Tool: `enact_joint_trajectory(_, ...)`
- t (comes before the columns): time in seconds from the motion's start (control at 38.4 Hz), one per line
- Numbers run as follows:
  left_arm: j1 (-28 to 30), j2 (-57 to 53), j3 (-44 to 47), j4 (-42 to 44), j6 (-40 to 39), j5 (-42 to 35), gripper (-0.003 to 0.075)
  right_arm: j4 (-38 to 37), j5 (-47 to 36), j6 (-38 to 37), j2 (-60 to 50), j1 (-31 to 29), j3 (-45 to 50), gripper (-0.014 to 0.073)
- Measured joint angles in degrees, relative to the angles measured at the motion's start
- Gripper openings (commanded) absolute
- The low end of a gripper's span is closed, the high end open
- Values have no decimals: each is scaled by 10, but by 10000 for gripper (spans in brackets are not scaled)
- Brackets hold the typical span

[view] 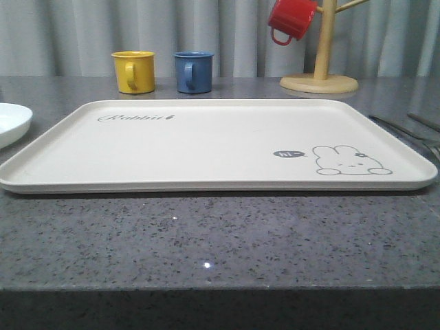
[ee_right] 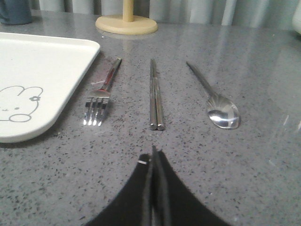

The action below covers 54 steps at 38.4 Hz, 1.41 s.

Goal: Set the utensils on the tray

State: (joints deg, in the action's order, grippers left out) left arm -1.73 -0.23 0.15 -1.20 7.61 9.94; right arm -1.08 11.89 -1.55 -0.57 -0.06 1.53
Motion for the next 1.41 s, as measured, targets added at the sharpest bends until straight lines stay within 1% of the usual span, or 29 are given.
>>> enact_joint_trajectory(0.91,0,0,0,0,0,0,-18,0,0,0,0,0,0,-68)
enact_joint_trajectory(0.99,0,0,0,-4,0,-14,-18,0,-10,0,0,0,0,-68)
enact_joint_trajectory(1.04,0,0,0,-10,0,-38,-18,0,-30,0,0,0,0,-68)
enact_joint_trajectory(1.15,0,0,-5,-13,0,-135,-18,3,-76,0,0,0,-8,-68)
enact_joint_trajectory(1.2,0,0,-30,-12,0,-144,-18,11,-74,0,0,0,-40,-68)
enact_joint_trajectory(1.25,0,0,-84,1,0,-131,-18,23,-51,0,0,0,-92,-68)
enact_joint_trajectory(1.33,0,43,-179,17,0,-75,-18,39,11,0,17,0,-183,-68)
enact_joint_trajectory(1.41,0,124,-257,21,0,3,-18,53,74,0,96,0,-262,-68)
